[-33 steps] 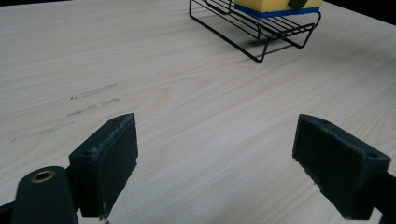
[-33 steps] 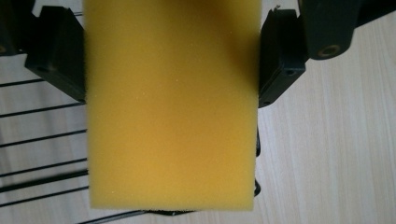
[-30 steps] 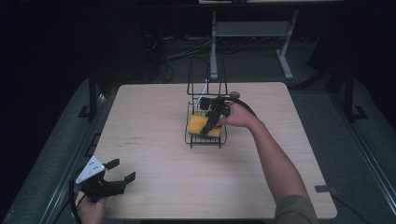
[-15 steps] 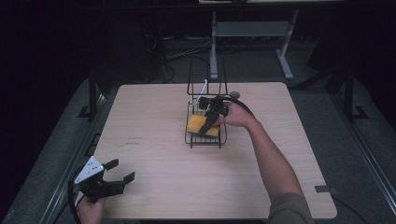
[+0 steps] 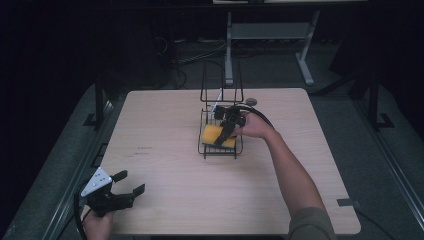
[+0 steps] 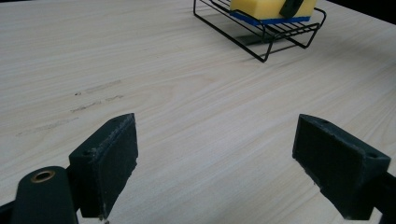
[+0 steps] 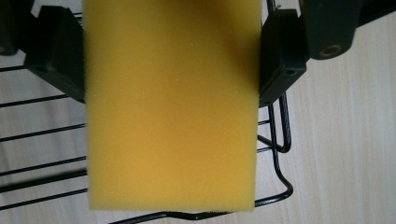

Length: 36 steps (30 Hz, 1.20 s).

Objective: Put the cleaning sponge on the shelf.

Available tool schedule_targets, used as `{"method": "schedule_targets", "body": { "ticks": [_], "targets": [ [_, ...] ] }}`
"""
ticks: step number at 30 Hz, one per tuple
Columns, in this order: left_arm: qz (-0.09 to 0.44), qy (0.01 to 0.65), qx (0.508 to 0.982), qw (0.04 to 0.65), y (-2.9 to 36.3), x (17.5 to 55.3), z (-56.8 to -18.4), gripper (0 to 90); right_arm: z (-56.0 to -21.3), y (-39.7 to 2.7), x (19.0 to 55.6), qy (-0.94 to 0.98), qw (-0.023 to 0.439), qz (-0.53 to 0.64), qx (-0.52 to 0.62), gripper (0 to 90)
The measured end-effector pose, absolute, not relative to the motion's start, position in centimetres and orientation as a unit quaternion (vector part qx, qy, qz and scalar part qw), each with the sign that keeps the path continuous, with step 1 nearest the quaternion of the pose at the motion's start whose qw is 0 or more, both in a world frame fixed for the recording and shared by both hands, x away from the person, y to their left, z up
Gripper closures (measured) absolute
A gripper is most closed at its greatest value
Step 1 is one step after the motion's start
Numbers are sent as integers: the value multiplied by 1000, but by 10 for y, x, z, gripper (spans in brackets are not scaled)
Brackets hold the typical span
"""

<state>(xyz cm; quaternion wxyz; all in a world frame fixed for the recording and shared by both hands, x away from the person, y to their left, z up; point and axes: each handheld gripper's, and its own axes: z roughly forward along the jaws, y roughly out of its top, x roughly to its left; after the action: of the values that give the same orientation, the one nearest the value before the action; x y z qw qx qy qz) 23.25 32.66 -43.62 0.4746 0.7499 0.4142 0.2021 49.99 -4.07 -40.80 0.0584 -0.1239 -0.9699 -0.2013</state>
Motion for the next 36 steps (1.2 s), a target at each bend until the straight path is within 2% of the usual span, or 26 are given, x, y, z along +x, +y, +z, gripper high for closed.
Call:
{"method": "schedule_targets", "body": {
  "ticks": [9,25,36],
  "targets": [
    [202,413,750,475,328,232,-436,134,-404,-42,498,-967,51,-211,-132,161],
    [204,415,750,473,329,229,-436,135,-389,-50,495,-957,50,-245,-144,158],
    [204,414,751,472,329,229,-436,134,-391,-58,491,-953,38,-263,-148,160]
  ]
}}
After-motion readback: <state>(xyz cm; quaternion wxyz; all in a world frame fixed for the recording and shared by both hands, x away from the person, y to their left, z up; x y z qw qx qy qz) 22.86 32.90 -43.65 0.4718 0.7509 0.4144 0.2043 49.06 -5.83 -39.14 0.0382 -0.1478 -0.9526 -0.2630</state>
